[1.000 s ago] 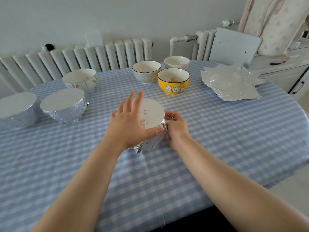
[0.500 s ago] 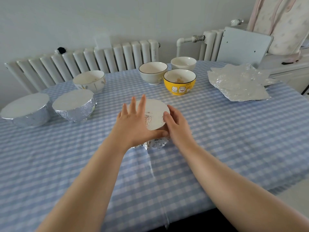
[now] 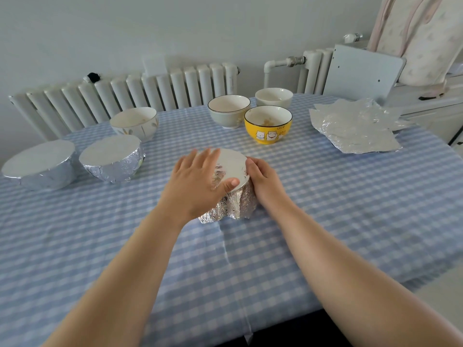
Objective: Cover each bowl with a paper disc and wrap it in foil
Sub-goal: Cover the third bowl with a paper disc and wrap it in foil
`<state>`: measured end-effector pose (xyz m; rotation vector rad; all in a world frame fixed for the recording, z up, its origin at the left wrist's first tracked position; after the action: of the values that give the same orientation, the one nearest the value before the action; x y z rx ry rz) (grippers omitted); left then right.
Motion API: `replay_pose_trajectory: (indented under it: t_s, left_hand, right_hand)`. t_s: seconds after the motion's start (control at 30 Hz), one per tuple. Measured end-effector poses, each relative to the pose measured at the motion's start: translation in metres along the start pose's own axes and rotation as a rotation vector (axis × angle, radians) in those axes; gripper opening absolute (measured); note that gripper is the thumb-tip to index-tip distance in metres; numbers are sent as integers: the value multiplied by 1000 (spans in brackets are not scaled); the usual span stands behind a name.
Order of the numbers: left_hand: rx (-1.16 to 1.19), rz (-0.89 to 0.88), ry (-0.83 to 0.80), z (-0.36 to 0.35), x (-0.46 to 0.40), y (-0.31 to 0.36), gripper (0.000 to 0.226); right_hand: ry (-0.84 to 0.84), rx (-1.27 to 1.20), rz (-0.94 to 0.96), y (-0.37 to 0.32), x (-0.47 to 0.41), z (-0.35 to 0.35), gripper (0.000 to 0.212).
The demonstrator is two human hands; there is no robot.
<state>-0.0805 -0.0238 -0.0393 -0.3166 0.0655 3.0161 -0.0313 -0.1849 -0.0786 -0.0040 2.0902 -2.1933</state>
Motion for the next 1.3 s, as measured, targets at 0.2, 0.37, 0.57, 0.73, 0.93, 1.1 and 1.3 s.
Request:
replay_pose_trajectory:
  t_s: [0.2,0.37,0.57,0.73,0.93,1.1,1.3]
  left_hand:
    - [-8,-47,63,-9,5,1,103]
    - [51,-26,150,-15,6,2,97]
    - [110,-7,227,-20,5,1,95]
    - [158,13,290,-23,4,1,93]
    - [193,4,365,-27,4,1,87]
    - [199,5,374,-28,3,0,87]
    - [218,4,366,-28,3,-1,87]
  right_hand:
    - [-26,-152,-78,2,8,-2,30]
    - [41,-414,-209,0,13,-1,32]
    - [155,-552,-299,2,14,-14,39]
    - [178,-625,-373,2,10,-14,30]
    - [188,-634,-409,5,2,-11,27]
    - [196,-614,-459,4,-4,-10,18]
    - [219,-585,-468,7,-11,-11,10]
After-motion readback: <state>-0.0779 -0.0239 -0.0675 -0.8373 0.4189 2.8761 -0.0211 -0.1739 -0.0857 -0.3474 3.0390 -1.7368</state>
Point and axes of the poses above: each hand's wrist, its own x-axis away from the middle knuckle, its own z-axis out of the back of the hand, y = z × x, the point moved 1 cm from there along -x, towards the middle knuckle, and after that the axes turned 7 degrees about -x, right-handed, at the moved point
